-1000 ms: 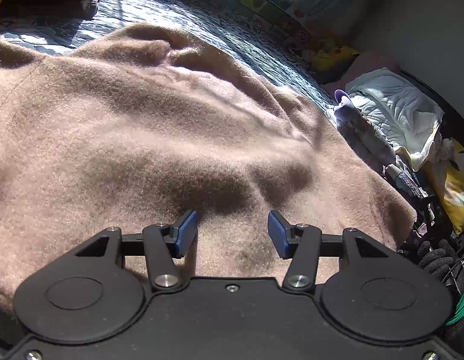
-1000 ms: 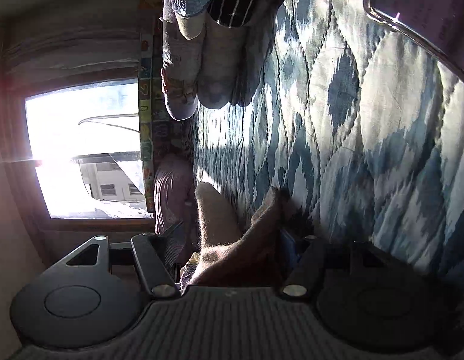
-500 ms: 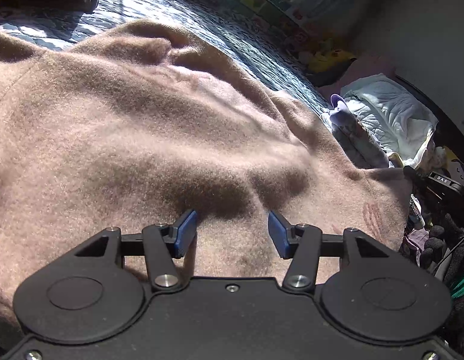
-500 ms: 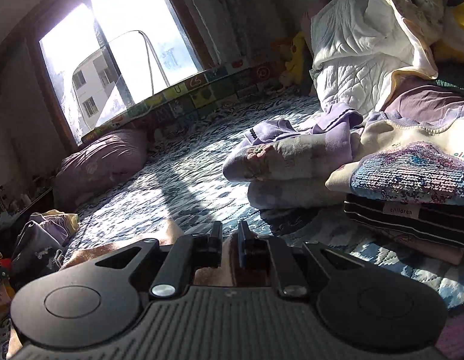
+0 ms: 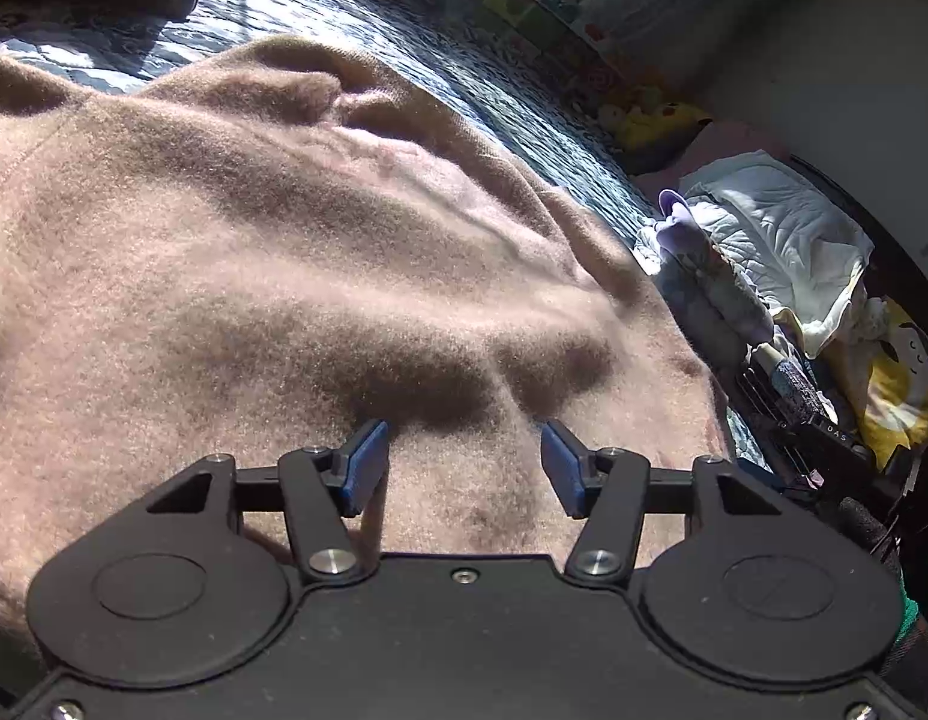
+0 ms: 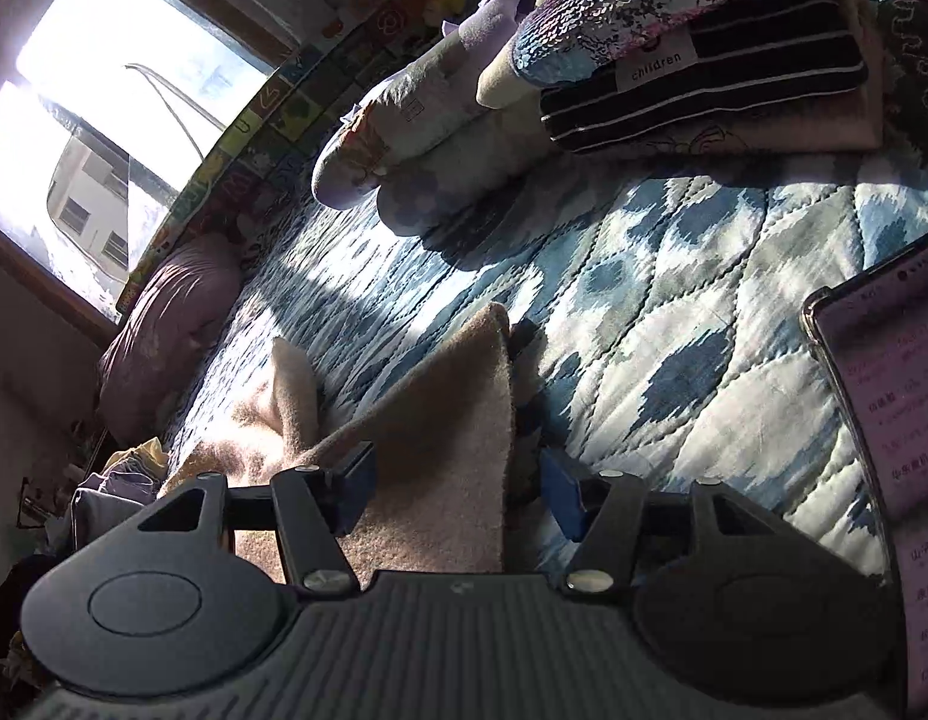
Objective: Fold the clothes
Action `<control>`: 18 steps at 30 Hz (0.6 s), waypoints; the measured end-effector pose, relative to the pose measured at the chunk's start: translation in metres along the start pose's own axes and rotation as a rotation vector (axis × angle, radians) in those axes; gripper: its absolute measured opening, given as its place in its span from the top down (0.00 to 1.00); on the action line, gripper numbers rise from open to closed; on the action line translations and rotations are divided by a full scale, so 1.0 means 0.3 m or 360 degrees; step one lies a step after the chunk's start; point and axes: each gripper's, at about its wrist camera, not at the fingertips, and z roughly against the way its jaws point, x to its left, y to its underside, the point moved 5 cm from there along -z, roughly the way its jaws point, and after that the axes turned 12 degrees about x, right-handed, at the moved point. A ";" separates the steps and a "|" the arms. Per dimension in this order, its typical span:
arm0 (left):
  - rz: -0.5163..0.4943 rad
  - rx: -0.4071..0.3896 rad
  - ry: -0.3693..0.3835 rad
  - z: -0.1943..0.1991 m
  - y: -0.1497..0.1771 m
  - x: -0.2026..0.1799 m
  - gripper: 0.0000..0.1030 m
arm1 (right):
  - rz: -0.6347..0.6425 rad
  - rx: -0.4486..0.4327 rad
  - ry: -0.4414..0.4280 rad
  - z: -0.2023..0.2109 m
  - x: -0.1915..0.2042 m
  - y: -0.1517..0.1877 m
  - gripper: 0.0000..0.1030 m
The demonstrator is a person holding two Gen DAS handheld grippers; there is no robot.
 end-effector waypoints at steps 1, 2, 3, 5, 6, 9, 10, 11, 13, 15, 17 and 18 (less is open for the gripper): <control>0.0000 0.0000 0.0000 0.001 0.002 0.001 0.46 | -0.0037 -0.0022 -0.0029 -0.019 -0.007 -0.011 0.41; 0.0000 0.0000 0.0001 0.002 0.004 0.002 0.46 | -0.0054 -0.0050 -0.0052 -0.035 -0.009 -0.026 0.41; 0.0002 -0.0001 0.0002 0.003 0.005 0.003 0.46 | -0.0053 -0.0072 -0.0066 -0.050 -0.006 -0.039 0.40; 0.0010 0.0000 0.0009 0.003 0.002 0.007 0.46 | 0.0005 -0.0087 -0.0061 -0.083 0.014 -0.052 0.43; 0.0012 0.0000 0.0010 0.001 -0.001 0.009 0.46 | 0.0059 -0.0084 -0.0031 -0.098 0.027 -0.053 0.52; 0.0018 0.0001 0.0015 -0.004 -0.009 0.013 0.46 | 0.0099 -0.0043 -0.0004 -0.107 0.047 -0.047 0.94; 0.0023 0.0001 0.0022 -0.003 -0.010 0.015 0.46 | 0.0136 -0.0117 0.0007 -0.068 0.066 -0.048 0.94; 0.0028 0.0002 0.0030 -0.001 -0.010 0.018 0.46 | 0.0171 -0.0191 0.0023 -0.017 0.089 -0.051 0.94; 0.0030 0.0004 0.0039 0.003 -0.007 0.020 0.46 | 0.0239 -0.0311 0.0069 0.094 0.143 -0.057 0.94; 0.0019 0.0009 0.0037 0.000 -0.006 0.019 0.46 | 0.0406 -0.0341 0.0251 0.124 0.202 -0.054 0.94; 0.0006 0.0012 0.0029 -0.005 -0.004 0.017 0.46 | 0.0570 -0.0314 0.0490 0.082 0.219 -0.055 0.91; -0.0005 0.0013 0.0024 -0.005 -0.004 0.016 0.46 | 0.0589 -0.0277 0.0560 0.057 0.212 -0.058 0.88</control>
